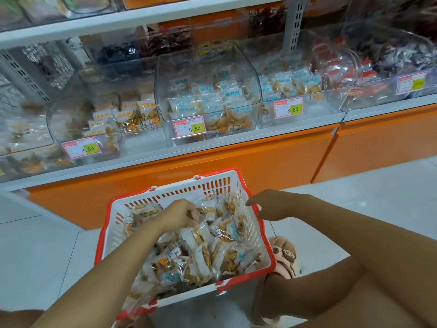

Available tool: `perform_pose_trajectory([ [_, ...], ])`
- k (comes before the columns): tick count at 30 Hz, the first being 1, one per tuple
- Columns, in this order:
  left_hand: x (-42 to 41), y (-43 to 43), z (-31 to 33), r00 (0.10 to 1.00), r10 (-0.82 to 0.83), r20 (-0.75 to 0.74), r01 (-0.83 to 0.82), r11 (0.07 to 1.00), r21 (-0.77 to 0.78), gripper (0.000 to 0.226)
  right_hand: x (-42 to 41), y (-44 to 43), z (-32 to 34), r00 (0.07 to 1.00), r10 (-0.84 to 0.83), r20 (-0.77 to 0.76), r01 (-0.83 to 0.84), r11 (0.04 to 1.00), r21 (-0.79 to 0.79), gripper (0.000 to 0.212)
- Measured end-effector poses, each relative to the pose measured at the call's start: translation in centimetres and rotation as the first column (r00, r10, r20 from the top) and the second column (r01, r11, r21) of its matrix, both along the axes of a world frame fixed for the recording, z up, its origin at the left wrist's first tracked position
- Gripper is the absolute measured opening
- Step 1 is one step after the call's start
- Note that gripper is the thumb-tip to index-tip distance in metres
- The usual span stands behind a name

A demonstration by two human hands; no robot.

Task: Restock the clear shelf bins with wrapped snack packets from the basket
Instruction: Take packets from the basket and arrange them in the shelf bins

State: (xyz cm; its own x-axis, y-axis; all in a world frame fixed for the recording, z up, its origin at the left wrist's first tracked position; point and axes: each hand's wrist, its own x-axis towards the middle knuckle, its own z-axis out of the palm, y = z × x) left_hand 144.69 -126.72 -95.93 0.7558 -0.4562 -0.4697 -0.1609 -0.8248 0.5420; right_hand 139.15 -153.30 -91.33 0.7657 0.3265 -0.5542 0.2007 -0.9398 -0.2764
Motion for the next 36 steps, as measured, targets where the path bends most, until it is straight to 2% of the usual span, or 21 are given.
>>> perform_pose_trajectory([
  [2, -0.2, 0.0, 0.9, 0.993, -0.036, 0.108, 0.037, 0.999, -0.009, 0.019, 0.1, 0.4, 0.1, 0.997, -0.064, -0.038, 0.068, 0.994, 0.086, 0.048],
  [3, -0.4, -0.2, 1.8, 0.981, -0.059, 0.183, 0.061, 0.998, -0.005, 0.017, 0.3, 0.6, 0.2, 0.988, -0.139, -0.072, 0.150, 0.972, 0.181, 0.048],
  [4, -0.7, -0.6, 3.0, 0.957, -0.085, 0.277, 0.087, 0.996, 0.005, 0.013, 0.5, 0.7, 0.6, 0.957, -0.251, -0.148, 0.286, 0.906, 0.313, 0.049],
  [6, -1.4, -1.4, 5.8, 0.859, -0.132, 0.496, 0.157, 0.988, -0.009, 0.004, 1.0, 0.8, 1.6, 0.817, -0.419, -0.396, 0.577, 0.613, 0.540, 0.054],
  [7, -1.9, -1.7, 7.1, 0.790, -0.130, 0.599, 0.209, 0.976, -0.064, 0.001, 1.2, 0.8, 2.2, 0.731, -0.424, -0.535, 0.682, 0.454, 0.573, 0.058],
  [9, -2.7, -2.6, 9.2, 0.654, -0.086, 0.752, 0.345, 0.918, -0.195, 0.010, 1.5, 0.4, 3.5, 0.577, -0.290, -0.763, 0.816, 0.233, 0.528, 0.066],
  [10, -3.1, -3.0, 9.8, 0.592, -0.070, 0.803, 0.414, 0.881, -0.228, 0.013, 1.5, 0.2, 4.0, 0.536, -0.186, -0.824, 0.843, 0.182, 0.507, 0.065],
  [12, -3.4, -3.6, 10.4, 0.504, -0.030, 0.863, 0.497, 0.827, -0.262, 0.011, 1.6, -0.1, 4.7, 0.547, -0.046, -0.836, 0.833, 0.130, 0.538, 0.056],
  [14, -3.3, -3.9, 10.3, 0.512, 0.035, 0.858, 0.484, 0.814, -0.322, 0.008, 1.8, -0.6, 5.3, 0.588, -0.054, -0.807, 0.808, 0.079, 0.584, 0.047],
  [16, -3.1, -4.4, 10.2, 0.651, 0.188, 0.735, 0.333, 0.800, -0.499, 0.007, 2.0, -1.4, 6.0, 0.626, -0.077, -0.776, 0.779, 0.012, 0.627, 0.057],
  [17, -3.1, -4.8, 10.3, 0.769, 0.306, 0.561, 0.166, 0.751, -0.638, 0.011, 2.1, -1.8, 6.2, 0.642, -0.071, -0.764, 0.765, -0.021, 0.644, 0.062],
  [18, -3.2, -5.4, 10.7, 0.864, 0.418, 0.281, -0.062, 0.643, -0.764, 0.016, 2.1, -2.1, 6.4, 0.655, -0.075, -0.752, 0.751, -0.054, 0.659, 0.061],
  [19, -3.2, -6.0, 11.2, 0.888, 0.460, -0.028, -0.283, 0.496, -0.821, 0.018, 2.2, -2.3, 6.6, 0.659, -0.097, -0.745, 0.740, -0.089, 0.666, 0.057],
  [20, -3.2, -6.5, 11.6, 0.853, 0.436, -0.286, -0.456, 0.359, -0.814, 0.018, 2.2, -2.4, 6.7, 0.652, -0.129, -0.747, 0.736, -0.126, 0.665, 0.054],
  [21, -3.0, -6.9, 12.0, 0.811, 0.386, -0.440, -0.555, 0.270, -0.787, 0.018, 2.4, -2.4, 6.9, 0.653, -0.156, -0.741, 0.726, -0.150, 0.671, 0.054],
  [22, -3.0, -7.3, 12.2, 0.791, 0.350, -0.502, -0.593, 0.236, -0.770, 0.021, 2.4, -2.3, 7.0, 0.662, -0.173, -0.729, 0.712, -0.161, 0.684, 0.055],
  [24, -2.9, -7.9, 12.3, 0.810, 0.375, -0.451, -0.560, 0.267, -0.784, 0.025, 2.5, -2.2, 7.2, 0.681, -0.209, -0.701, 0.685, -0.155, 0.712, 0.054],
  [25, -2.7, -8.1, 12.2, 0.819, 0.413, -0.398, -0.533, 0.293, -0.794, 0.022, 2.5, -2.2, 7.4, 0.689, -0.239, -0.684, 0.679, -0.117, 0.725, 0.052],
  [30, -1.0, -9.3, 12.6, 0.857, 0.466, -0.221, -0.441, 0.440, -0.782, 0.013, 2.1, -2.7, 10.1, 0.780, -0.381, -0.496, 0.611, 0.291, 0.736, 0.053],
  [33, 0.0, -11.4, 14.7, 0.909, 0.403, -0.103, -0.325, 0.534, -0.781, 0.013, 1.9, -3.9, 12.8, 0.831, -0.515, -0.209, 0.495, 0.515, 0.700, 0.050],
  [36, 1.6, -14.4, 17.1, 0.948, 0.317, 0.013, -0.185, 0.586, -0.789, 0.016, 1.8, -5.9, 16.1, 0.843, -0.537, -0.024, 0.408, 0.611, 0.678, 0.036],
])
